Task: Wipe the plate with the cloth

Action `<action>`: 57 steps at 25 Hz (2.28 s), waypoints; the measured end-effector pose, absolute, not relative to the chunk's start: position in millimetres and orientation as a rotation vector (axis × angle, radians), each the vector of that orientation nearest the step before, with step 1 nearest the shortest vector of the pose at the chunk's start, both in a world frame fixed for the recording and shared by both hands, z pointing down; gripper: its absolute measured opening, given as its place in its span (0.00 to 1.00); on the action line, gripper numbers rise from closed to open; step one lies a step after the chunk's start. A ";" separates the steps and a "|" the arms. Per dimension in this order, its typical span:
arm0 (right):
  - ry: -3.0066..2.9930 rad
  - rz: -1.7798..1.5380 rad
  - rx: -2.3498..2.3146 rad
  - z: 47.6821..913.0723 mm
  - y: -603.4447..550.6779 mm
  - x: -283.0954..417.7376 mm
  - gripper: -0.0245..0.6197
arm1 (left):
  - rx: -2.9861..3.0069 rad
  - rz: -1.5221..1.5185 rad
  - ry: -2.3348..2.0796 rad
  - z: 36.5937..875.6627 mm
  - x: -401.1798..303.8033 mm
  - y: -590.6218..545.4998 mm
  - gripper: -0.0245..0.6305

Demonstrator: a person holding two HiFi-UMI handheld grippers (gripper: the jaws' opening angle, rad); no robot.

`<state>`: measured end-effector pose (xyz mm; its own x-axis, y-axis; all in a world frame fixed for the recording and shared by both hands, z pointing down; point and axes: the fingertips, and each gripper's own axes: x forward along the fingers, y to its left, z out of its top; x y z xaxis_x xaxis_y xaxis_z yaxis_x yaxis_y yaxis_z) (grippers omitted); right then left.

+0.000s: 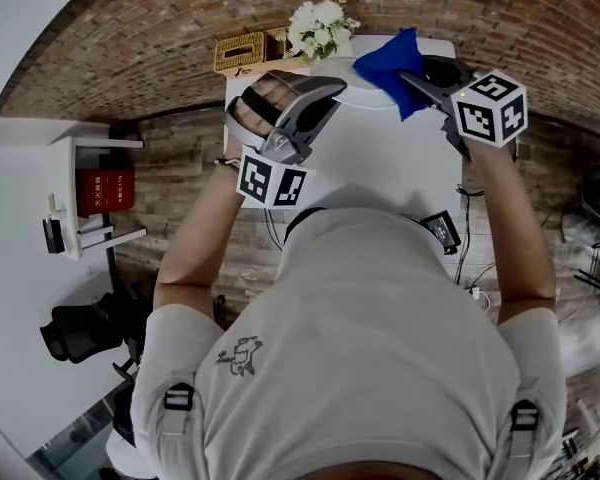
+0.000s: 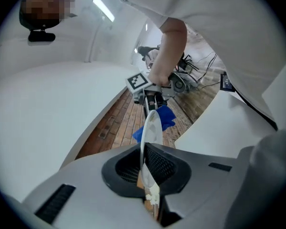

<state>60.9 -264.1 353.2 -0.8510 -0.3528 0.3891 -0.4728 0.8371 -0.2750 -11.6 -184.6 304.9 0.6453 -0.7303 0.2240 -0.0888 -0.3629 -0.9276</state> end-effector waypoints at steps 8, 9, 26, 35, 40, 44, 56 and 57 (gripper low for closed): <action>-2.593 0.454 0.530 359.0 -275.5 53.0 0.25 | -1.846 -0.673 0.536 292.8 22.3 -157.0 0.07; -2.581 0.420 0.519 356.9 -276.1 49.4 0.25 | -1.846 -0.667 0.524 292.6 25.2 -155.4 0.07; -2.650 0.219 0.279 278.7 -216.7 -1.0 0.25 | -1.806 -0.731 0.568 289.6 2.5 -175.7 0.07; -2.622 0.214 0.348 282.1 -223.5 30.4 0.25 | -1.778 -0.767 0.675 274.2 -29.5 -195.0 0.07; -2.562 0.290 0.419 306.9 -252.6 52.0 0.25 | -1.763 -0.721 0.636 263.0 -21.0 -180.3 0.07; -2.505 0.278 0.414 318.4 -268.4 48.0 0.25 | -1.772 -0.690 0.578 257.7 -4.2 -167.5 0.07; -2.531 0.098 0.256 275.9 -255.6 -10.7 0.24 | -1.749 -0.647 0.536 254.3 17.0 -160.6 0.07; -2.548 0.089 0.241 269.9 -249.5 -13.7 0.24 | -1.747 -0.649 0.539 254.6 16.8 -162.2 0.07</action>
